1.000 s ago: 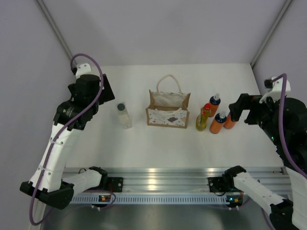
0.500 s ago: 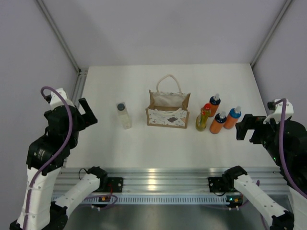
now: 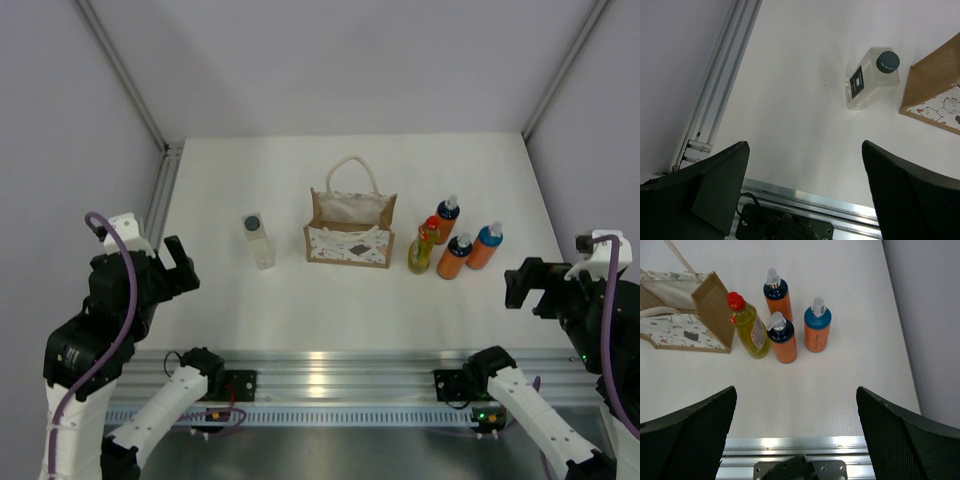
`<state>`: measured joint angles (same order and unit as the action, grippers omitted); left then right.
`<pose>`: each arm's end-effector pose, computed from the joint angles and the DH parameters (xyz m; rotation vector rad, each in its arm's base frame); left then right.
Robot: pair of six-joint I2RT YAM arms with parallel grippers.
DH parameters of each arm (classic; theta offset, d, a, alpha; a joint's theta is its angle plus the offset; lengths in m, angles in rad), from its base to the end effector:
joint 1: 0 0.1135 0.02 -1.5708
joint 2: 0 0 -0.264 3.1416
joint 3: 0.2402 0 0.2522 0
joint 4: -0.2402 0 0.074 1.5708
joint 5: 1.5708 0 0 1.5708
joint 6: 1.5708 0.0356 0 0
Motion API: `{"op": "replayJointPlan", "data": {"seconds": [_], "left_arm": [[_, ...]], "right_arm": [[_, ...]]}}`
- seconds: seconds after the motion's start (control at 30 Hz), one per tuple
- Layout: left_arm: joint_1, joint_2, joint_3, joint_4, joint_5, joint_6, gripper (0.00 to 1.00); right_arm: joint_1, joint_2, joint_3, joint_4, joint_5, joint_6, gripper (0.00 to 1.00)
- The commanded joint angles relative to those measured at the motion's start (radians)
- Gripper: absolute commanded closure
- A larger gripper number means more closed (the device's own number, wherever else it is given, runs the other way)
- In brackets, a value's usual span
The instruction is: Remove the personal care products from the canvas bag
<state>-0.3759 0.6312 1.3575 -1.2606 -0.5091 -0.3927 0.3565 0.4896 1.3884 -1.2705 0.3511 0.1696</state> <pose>0.0441 0.0012 0.4233 -0.3151 2.0074 0.0551 -0.0026 -0.0140 0.4277 0.0522 1.9181 0.0123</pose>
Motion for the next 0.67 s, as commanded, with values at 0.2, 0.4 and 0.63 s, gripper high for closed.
{"op": "replayJointPlan", "data": {"seconds": [0.2,0.4,0.63], "left_arm": [[-0.001,-0.010,0.005,-0.010,0.038,0.029,0.02],[-0.003,-0.016,0.000,-0.002,0.041,0.002,0.02],[-0.003,-0.016,0.000,0.018,0.034,0.034,0.02]], "right_arm": [[-0.013,0.017,0.050,-0.027,0.031,-0.004,0.01],[-0.011,0.017,0.061,-0.029,0.028,0.019,0.01],[-0.013,0.012,0.061,-0.032,0.028,0.031,0.01]]}}
